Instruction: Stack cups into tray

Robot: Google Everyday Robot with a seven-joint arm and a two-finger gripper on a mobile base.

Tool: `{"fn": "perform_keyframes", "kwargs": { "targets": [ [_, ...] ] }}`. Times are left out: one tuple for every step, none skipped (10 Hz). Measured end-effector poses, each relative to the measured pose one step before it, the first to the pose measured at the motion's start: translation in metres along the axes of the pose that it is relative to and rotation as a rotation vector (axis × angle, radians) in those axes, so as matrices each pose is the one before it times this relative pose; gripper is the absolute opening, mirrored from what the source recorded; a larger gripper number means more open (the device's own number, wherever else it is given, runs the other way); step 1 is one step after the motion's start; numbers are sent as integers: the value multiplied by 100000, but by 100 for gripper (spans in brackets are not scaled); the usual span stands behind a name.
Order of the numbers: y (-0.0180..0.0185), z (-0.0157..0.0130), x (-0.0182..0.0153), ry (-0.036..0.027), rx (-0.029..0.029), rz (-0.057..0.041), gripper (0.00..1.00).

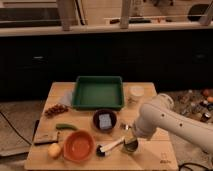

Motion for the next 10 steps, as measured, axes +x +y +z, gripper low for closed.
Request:
{"fn": "perform_keyframes", "kwargs": {
  "targets": [
    [51, -222, -10, 245, -692, -332, 80],
    [108, -119, -19, 224, -435, 74, 80],
    [159, -160, -34, 358, -445, 351, 80],
    [406, -241, -51, 848, -271, 1097, 80],
    [559, -198, -32, 1055, 106, 1534, 80],
    [339, -46, 9, 408, 106, 918, 77],
    [319, 40, -4, 165, 141, 869, 70],
    [363, 133, 19, 33, 219, 1066, 60],
    [165, 110, -7, -165, 240, 614, 57],
    [137, 249, 14, -450, 538, 584, 59]
  ]
}}
